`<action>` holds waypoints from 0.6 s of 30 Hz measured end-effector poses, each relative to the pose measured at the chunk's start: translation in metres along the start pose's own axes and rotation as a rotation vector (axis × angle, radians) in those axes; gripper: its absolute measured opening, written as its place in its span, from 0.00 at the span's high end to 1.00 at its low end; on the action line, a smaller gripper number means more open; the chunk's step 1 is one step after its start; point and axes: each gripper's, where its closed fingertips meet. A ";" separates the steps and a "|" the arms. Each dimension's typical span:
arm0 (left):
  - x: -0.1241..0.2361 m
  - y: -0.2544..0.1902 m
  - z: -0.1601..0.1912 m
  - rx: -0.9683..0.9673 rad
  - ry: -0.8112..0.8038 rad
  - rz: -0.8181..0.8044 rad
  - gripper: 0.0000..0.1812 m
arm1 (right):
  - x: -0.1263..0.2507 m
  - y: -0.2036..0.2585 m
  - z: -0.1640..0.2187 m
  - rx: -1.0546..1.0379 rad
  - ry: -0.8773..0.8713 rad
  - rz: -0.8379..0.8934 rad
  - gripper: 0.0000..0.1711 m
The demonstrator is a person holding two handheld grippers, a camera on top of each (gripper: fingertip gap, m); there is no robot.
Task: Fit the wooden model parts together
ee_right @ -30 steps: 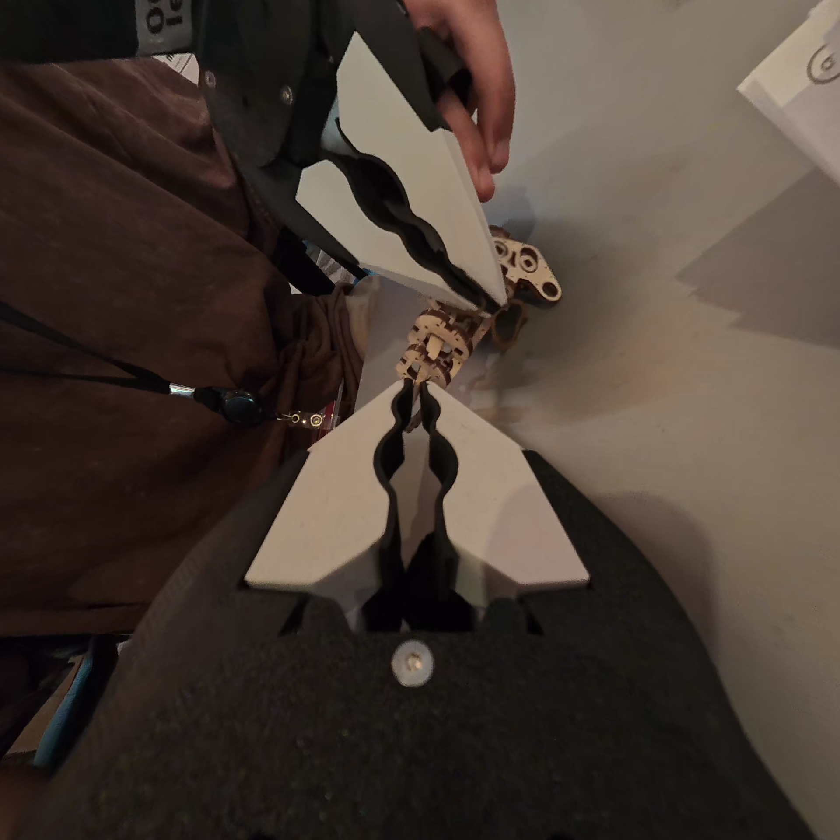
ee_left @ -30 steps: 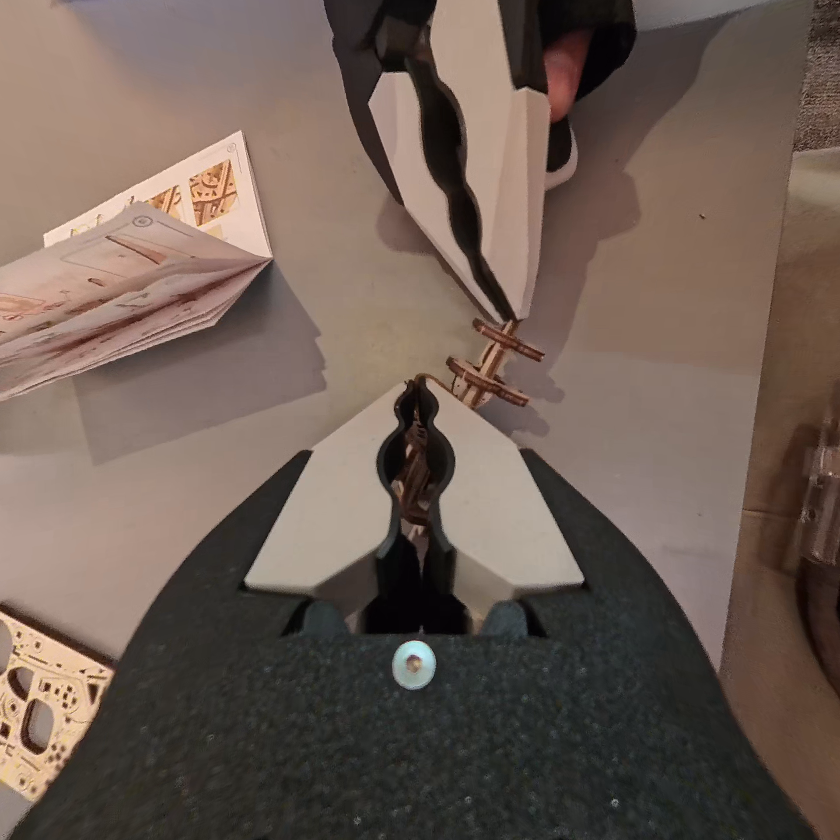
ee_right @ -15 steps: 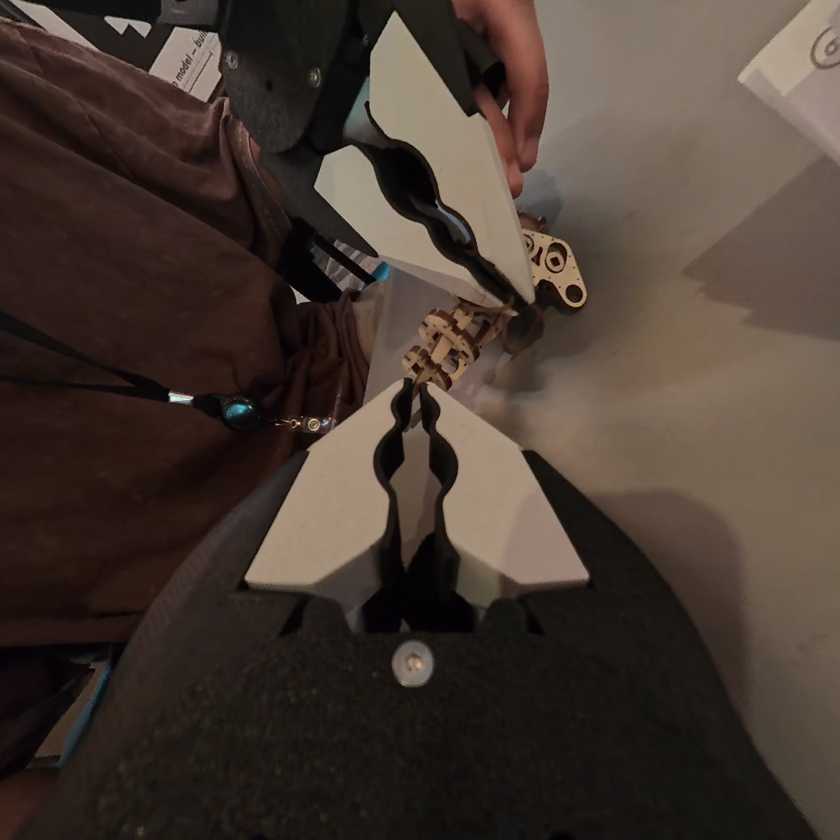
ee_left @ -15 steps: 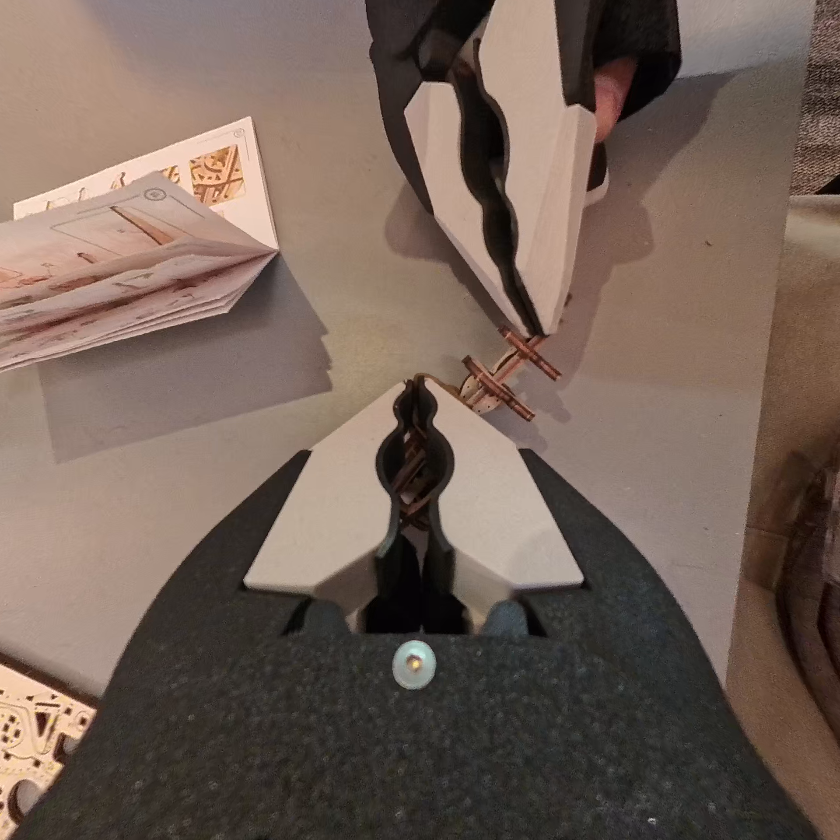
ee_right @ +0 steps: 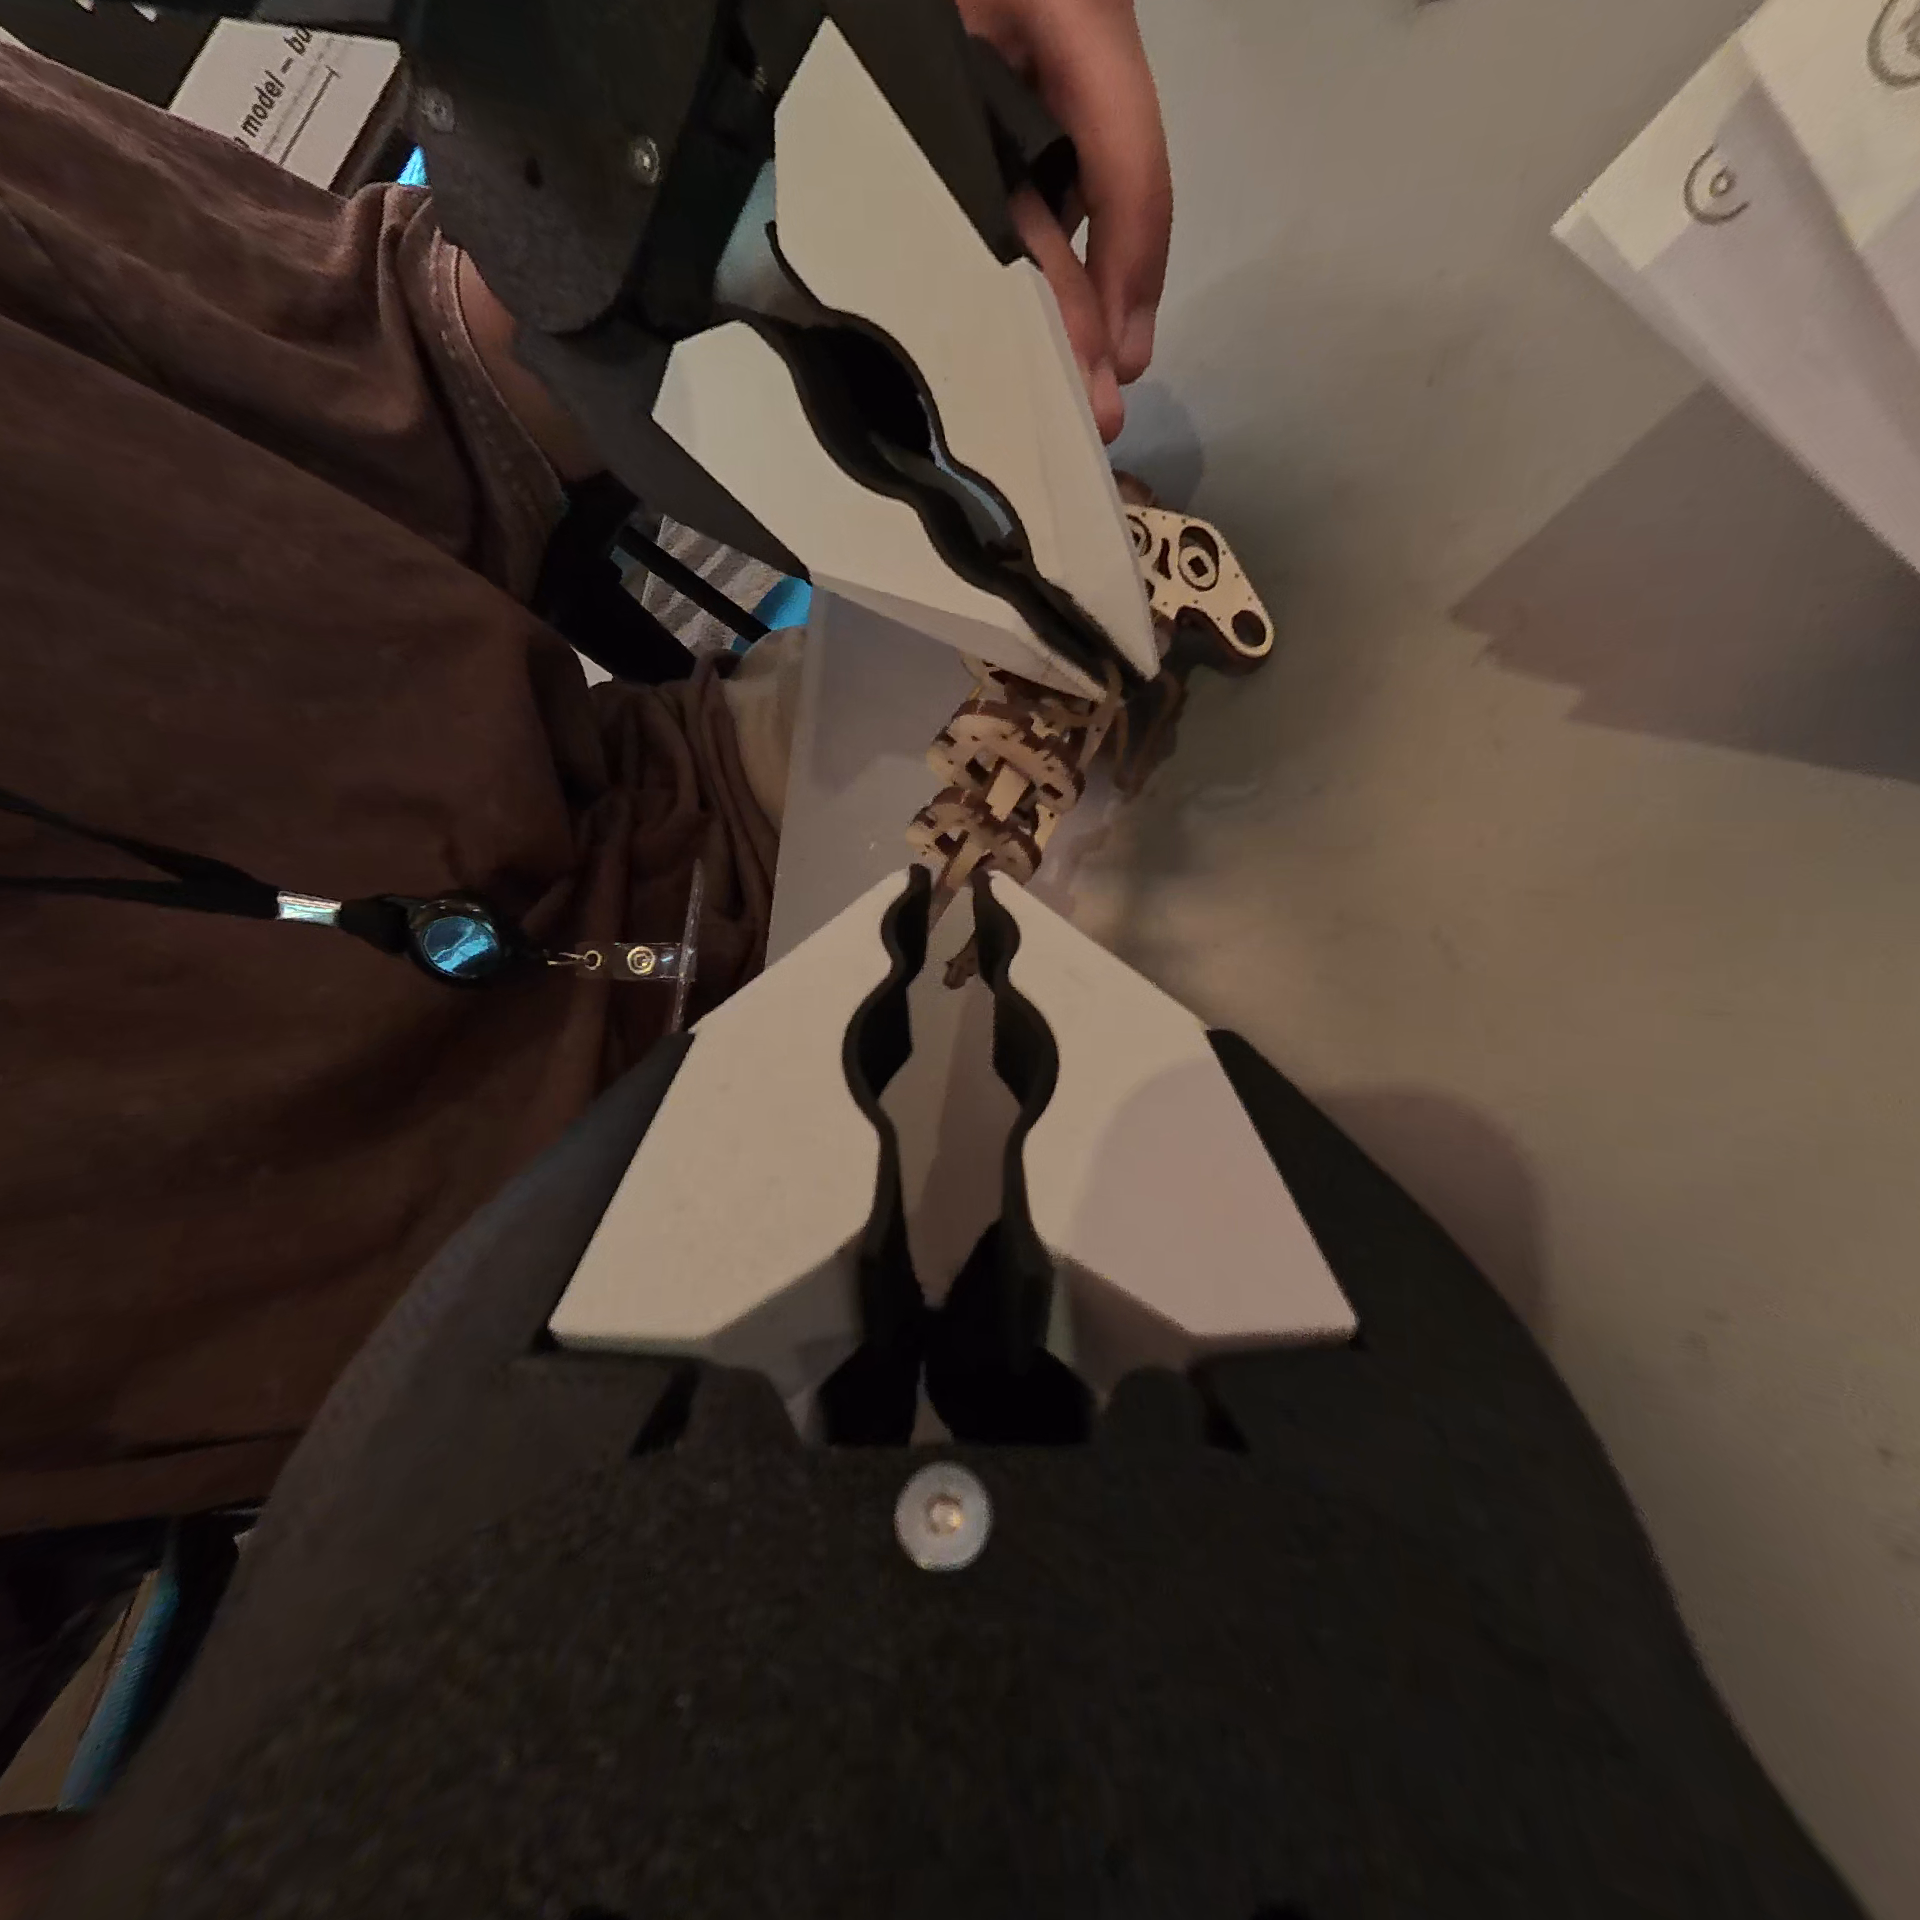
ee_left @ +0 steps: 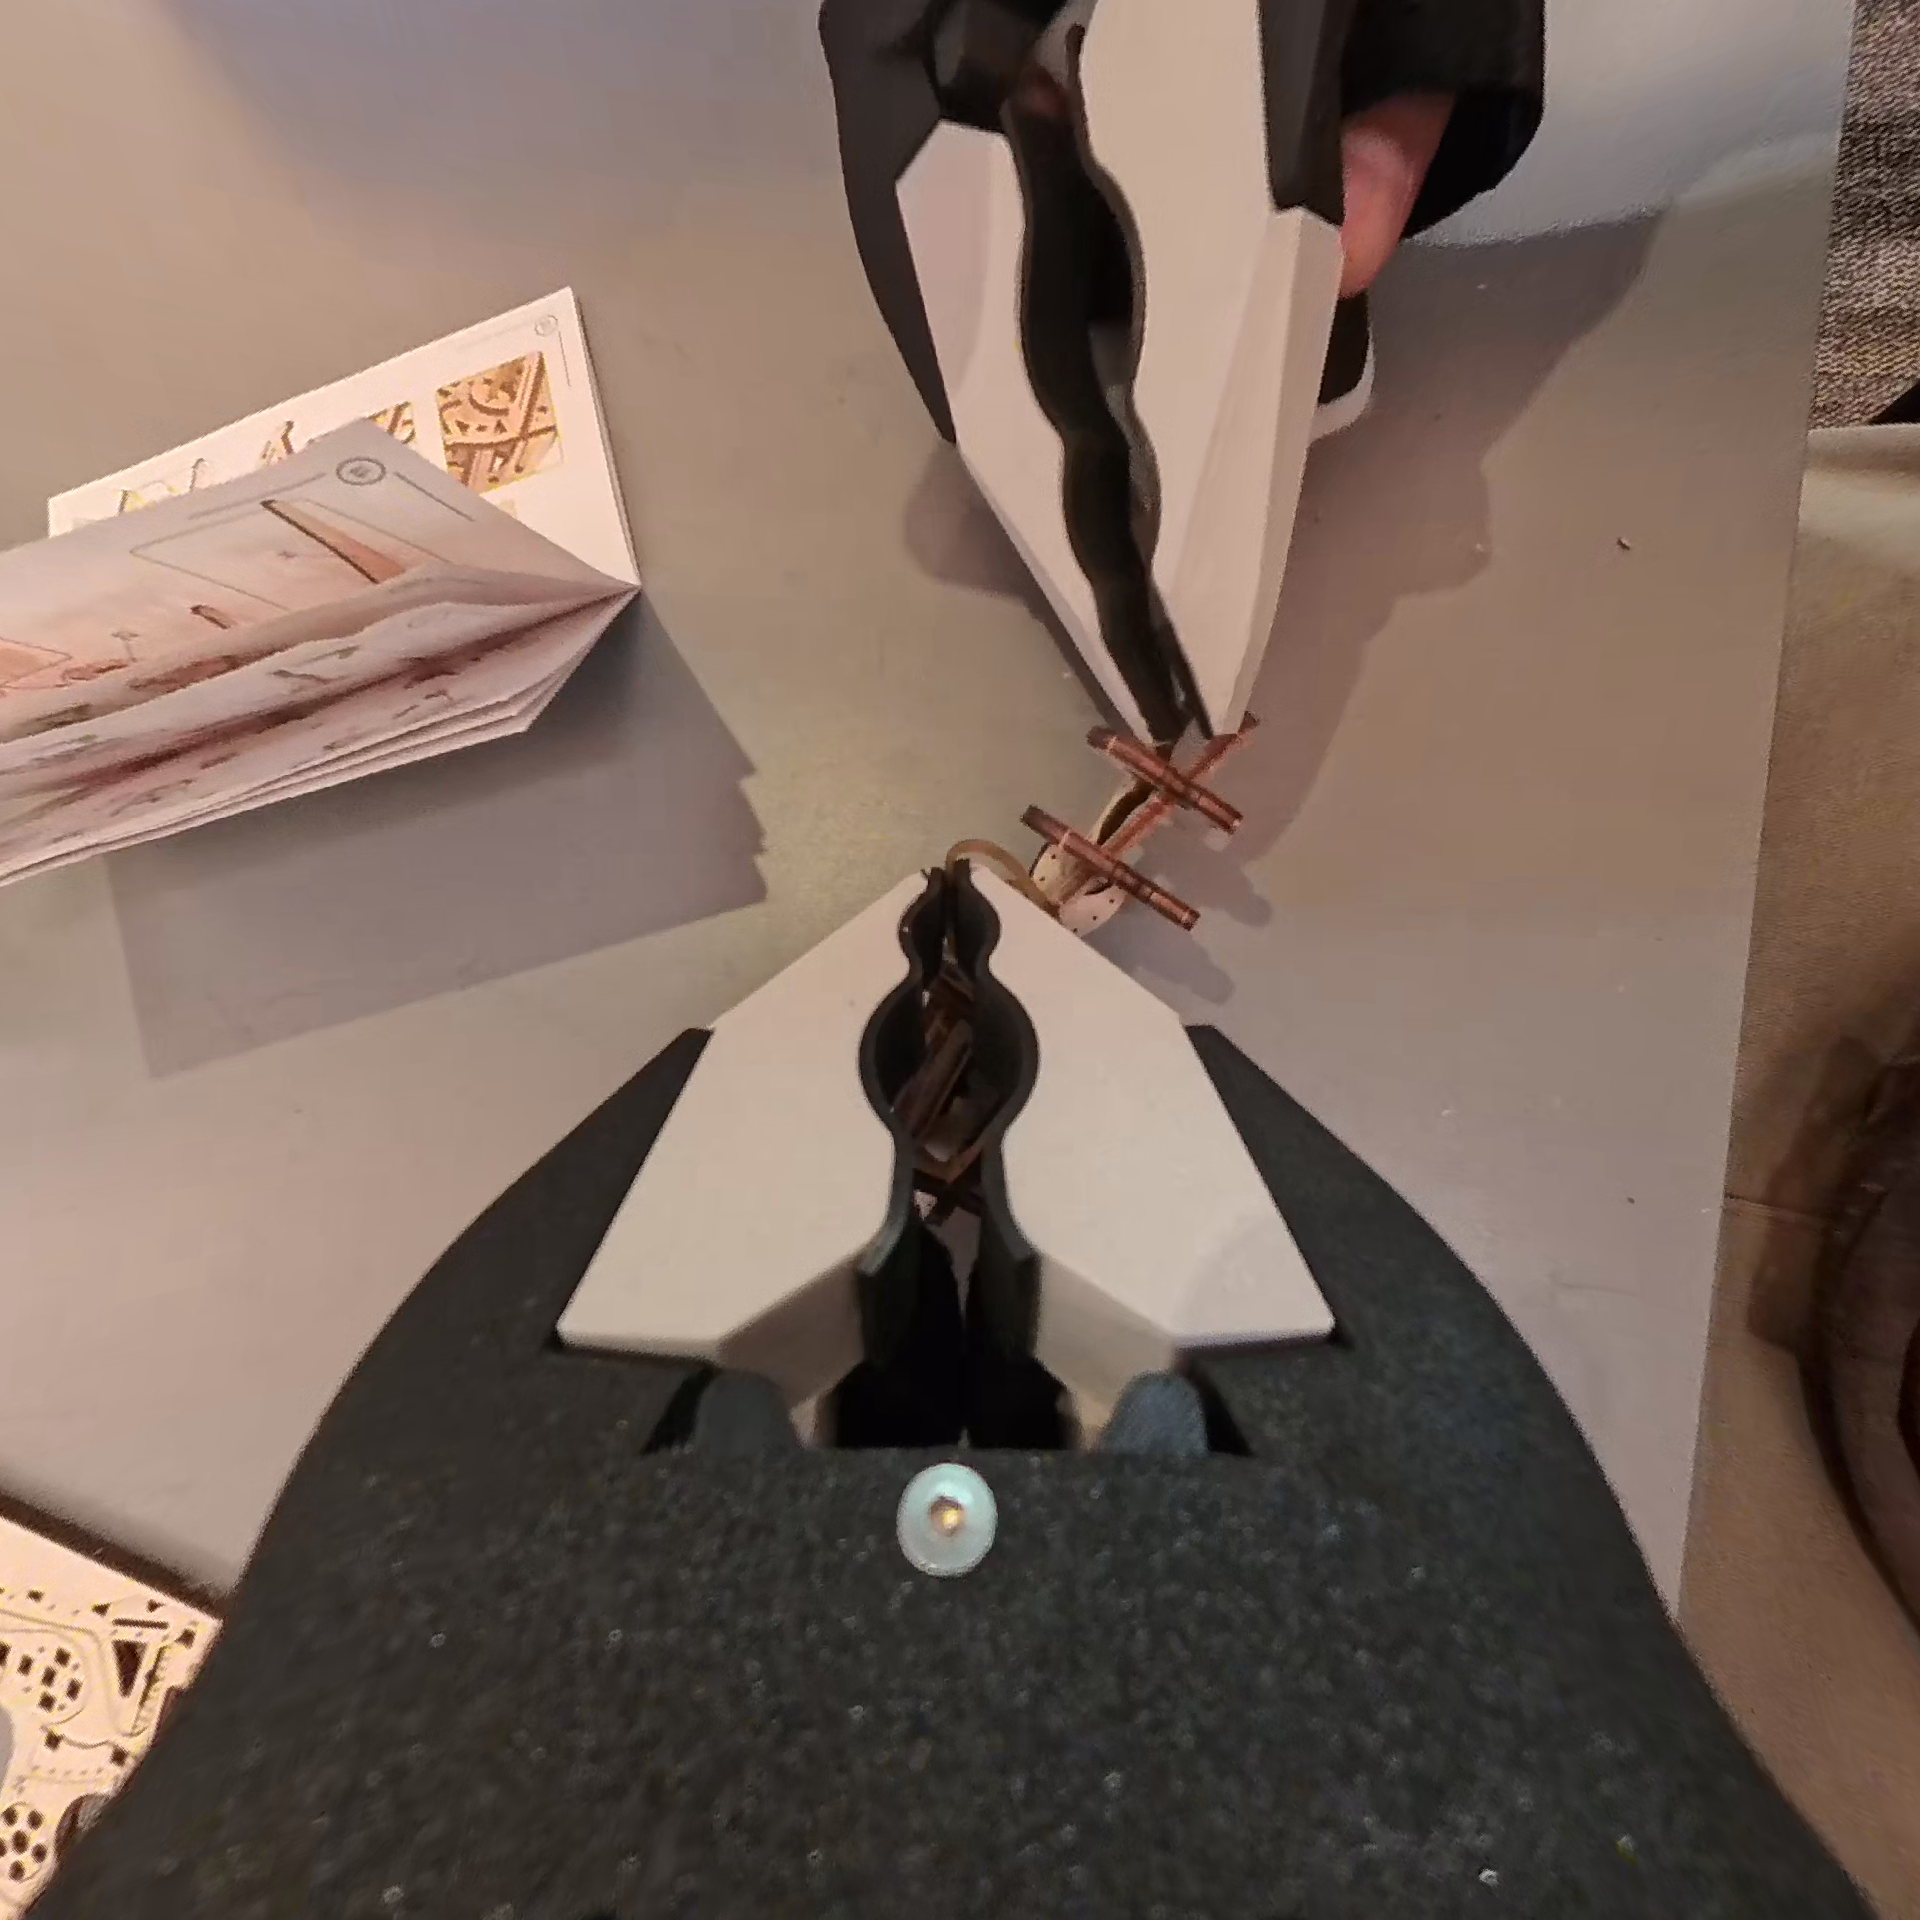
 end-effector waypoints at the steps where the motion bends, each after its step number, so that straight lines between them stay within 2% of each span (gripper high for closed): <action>1: 0.000 0.000 0.000 0.000 -0.001 -0.001 1.00 | 0.000 -0.001 0.000 0.001 -0.001 0.007 0.95; 7: 0.000 0.002 0.003 -0.001 0.007 -0.002 1.00 | 0.008 -0.010 -0.001 0.011 0.001 0.110 0.87; 10: 0.000 0.002 0.003 0.003 0.005 0.000 1.00 | 0.013 -0.012 -0.003 0.072 0.009 0.229 0.83; 14: 0.000 0.002 0.003 0.003 0.004 0.004 1.00 | 0.018 -0.003 -0.002 0.221 0.028 0.437 0.82; 18: -0.001 0.002 0.002 0.013 -0.002 0.013 1.00 | 0.011 0.005 0.003 0.291 -0.022 0.575 0.81</action>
Point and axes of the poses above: each gripper's, where its closed fingertips meet, x back along the fingers, z out of its underside, y = z × x across the jaws, and after that the axes turned 15 degrees about -x, right-handed
